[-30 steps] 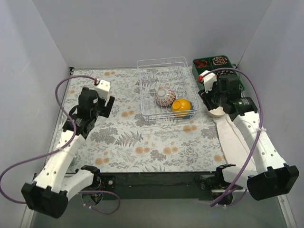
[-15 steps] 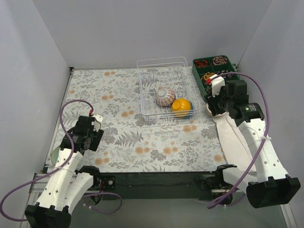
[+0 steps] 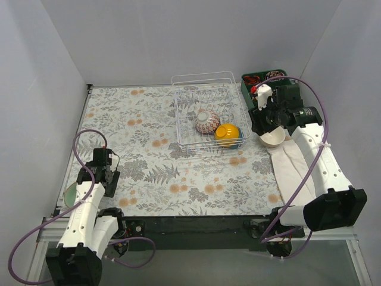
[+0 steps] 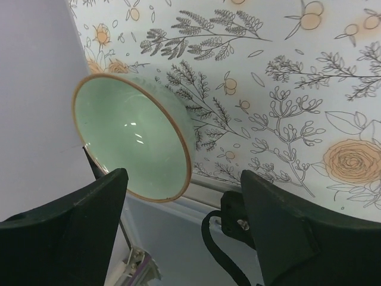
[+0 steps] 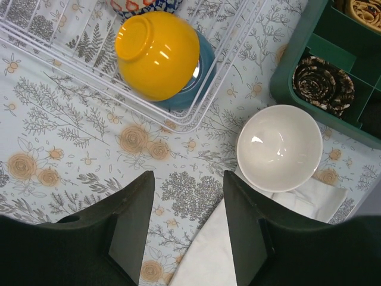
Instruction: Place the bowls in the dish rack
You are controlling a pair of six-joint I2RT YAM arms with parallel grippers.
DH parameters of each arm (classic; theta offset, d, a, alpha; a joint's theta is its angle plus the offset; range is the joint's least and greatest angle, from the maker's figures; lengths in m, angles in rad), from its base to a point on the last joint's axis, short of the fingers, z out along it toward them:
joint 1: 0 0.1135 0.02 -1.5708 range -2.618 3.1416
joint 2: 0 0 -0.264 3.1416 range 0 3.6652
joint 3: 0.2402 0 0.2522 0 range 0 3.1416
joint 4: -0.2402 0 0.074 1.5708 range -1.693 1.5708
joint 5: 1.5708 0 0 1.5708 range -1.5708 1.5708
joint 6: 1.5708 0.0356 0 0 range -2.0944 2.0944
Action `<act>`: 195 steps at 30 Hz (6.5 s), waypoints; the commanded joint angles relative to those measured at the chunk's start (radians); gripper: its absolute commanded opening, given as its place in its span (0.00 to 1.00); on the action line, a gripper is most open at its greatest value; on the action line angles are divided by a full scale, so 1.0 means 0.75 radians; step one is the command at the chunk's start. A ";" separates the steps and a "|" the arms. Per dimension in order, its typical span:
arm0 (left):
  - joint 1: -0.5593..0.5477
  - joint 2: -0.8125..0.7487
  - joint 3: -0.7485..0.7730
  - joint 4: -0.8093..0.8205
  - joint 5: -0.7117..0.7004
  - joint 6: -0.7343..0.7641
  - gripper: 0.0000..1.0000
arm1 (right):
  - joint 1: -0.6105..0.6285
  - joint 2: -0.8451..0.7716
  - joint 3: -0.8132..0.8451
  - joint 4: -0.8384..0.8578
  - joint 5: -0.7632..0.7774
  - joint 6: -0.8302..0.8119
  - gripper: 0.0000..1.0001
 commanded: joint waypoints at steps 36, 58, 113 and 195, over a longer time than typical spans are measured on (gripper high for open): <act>0.245 0.407 0.846 -0.295 0.872 0.138 0.00 | -0.021 -0.142 -0.003 -0.045 0.019 0.023 0.60; -0.199 0.969 1.096 1.108 2.431 -0.733 0.00 | -0.330 0.152 0.002 0.265 -1.302 0.594 0.91; -0.491 1.626 1.182 1.953 2.462 -1.445 0.00 | 0.019 0.670 -0.205 1.280 -1.329 1.404 0.94; -0.242 1.516 1.288 1.321 2.153 -0.827 0.36 | 0.257 0.848 0.351 0.351 -0.504 0.520 0.32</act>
